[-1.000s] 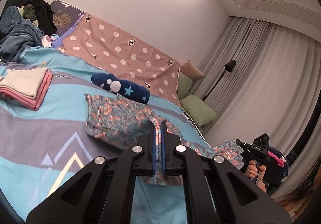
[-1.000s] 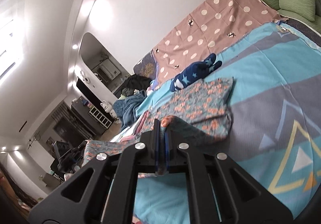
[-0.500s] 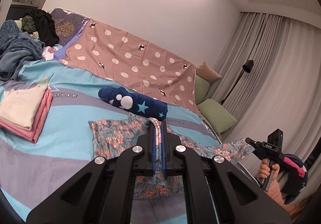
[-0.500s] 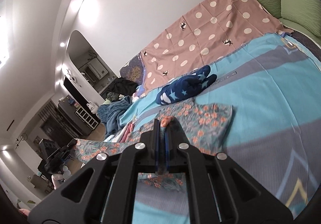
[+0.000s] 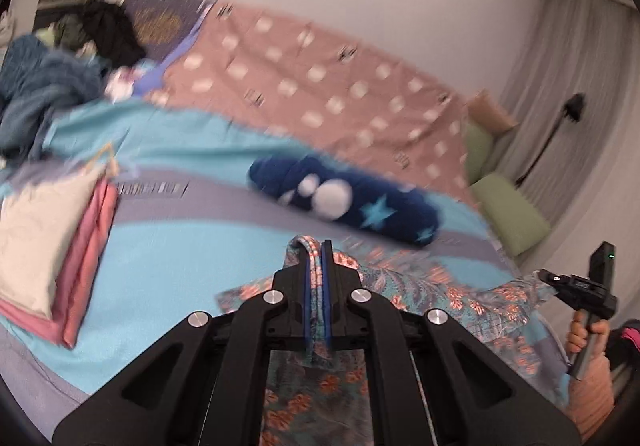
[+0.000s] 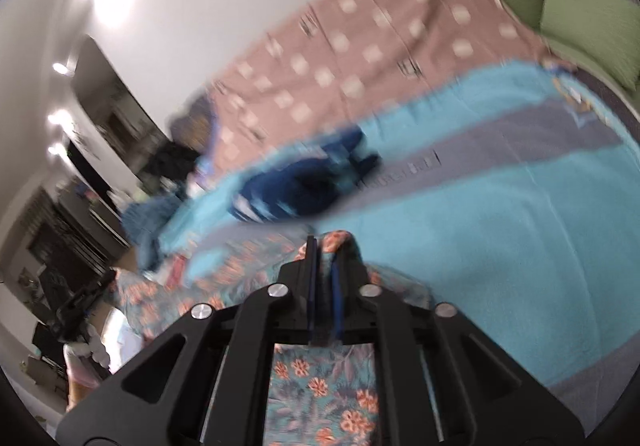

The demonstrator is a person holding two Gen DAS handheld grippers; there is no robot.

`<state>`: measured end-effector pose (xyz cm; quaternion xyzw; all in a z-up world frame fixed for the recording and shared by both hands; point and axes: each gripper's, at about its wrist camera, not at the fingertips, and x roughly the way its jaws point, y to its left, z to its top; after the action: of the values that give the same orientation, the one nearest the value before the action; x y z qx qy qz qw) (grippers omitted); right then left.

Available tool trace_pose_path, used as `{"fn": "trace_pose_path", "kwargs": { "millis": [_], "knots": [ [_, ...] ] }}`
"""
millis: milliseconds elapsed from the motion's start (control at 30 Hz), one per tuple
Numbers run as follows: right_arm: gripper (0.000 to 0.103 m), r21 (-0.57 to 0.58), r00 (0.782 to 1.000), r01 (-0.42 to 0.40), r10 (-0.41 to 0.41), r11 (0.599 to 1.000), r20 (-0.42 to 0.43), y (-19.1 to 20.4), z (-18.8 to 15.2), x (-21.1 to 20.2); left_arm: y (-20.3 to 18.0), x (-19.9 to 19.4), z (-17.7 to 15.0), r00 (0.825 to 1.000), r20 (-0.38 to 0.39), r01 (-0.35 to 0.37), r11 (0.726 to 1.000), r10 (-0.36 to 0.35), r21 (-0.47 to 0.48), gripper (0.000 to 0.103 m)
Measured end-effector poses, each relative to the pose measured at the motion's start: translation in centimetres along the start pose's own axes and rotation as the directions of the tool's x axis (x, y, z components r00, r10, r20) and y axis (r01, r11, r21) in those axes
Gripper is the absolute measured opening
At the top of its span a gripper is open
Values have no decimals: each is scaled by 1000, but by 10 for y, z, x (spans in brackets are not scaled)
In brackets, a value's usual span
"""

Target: Fold small clothes

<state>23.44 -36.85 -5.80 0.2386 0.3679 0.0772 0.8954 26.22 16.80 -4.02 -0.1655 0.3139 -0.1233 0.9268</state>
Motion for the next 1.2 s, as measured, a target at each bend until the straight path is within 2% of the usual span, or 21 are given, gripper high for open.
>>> {"fn": "trace_pose_path", "kwargs": {
  "millis": [100, 200, 333, 467, 533, 600, 733, 800, 867, 900, 933, 967, 1033, 1067, 1100, 1133, 1200],
  "knots": [
    [12, 6, 995, 64, -63, 998, -77, -19, -13, 36, 27, 47, -23, 992, -118, -45, 998, 39, -50, 6],
    [13, 20, 991, 62, -59, 998, -116, -32, -26, 44, 49, 61, -38, 988, -157, -17, 991, -4, -134, 9],
    [14, 7, 992, 42, -41, 999, -118, -32, -29, 35, 51, 47, -35, 990, -129, 28, 986, -49, -162, 15],
    [12, -26, 991, 37, -40, 999, -126, -23, -33, 28, 40, 42, -37, 985, -154, 55, 990, -75, -129, 15],
    [8, -16, 992, 27, -29, 1000, -123, -21, -32, 26, 33, 40, -37, 982, -162, 75, 991, -92, -106, 2],
    [7, 10, 994, 6, -5, 1000, -107, -20, -28, 23, 27, 39, -33, 983, -159, 77, 993, -90, -89, 2],
    [6, 66, 999, -33, 36, 997, -40, -21, -5, 18, 26, 35, -10, 983, -101, 141, 979, -156, -145, 2],
    [6, 101, 999, -45, 46, 994, -2, -24, 14, 21, 25, 42, 10, 988, -58, 133, 978, -144, -160, 2],
    [6, 143, 1000, -23, 21, 989, 14, -33, 36, 37, 30, 59, 30, 995, -33, 88, 981, -95, -173, 1],
    [10, 165, 1000, -3, 2, 986, 5, -38, 42, 46, 35, 70, 36, 997, -37, 55, 980, -63, -190, 1],
    [13, 212, 998, 61, -58, 975, -19, -49, 46, 61, 44, 82, 40, 997, -58, 34, 974, -48, -225, 1],
    [14, 229, 996, 91, -85, 969, -35, -53, 46, 68, 52, 96, 41, 995, -93, 12, 963, -39, -268, 1],
    [18, 215, 993, 107, -92, 971, -77, -57, 41, 79, 63, 113, 38, 989, -144, -28, 949, -19, -315, 3],
    [24, 194, 992, 109, -95, 975, -80, -56, 38, 79, 63, 114, 36, 989, -149, -31, 954, -15, -299, 6],
    [32, 161, 991, 116, -105, 980, -77, -54, 34, 77, 60, 113, 34, 988, -153, -36, 964, -4, -262, 12],
    [36, 119, 990, 130, -123, 984, -69, -53, 30, 73, 57, 110, 33, 988, -154, -33, 971, -3, -235, 21],
    [39, 57, 987, 152, -147, 987, -70, -52, 26, 68, 54, 105, 29, 987, -161, -26, 979, -7, -201, 30]
  ]
}}
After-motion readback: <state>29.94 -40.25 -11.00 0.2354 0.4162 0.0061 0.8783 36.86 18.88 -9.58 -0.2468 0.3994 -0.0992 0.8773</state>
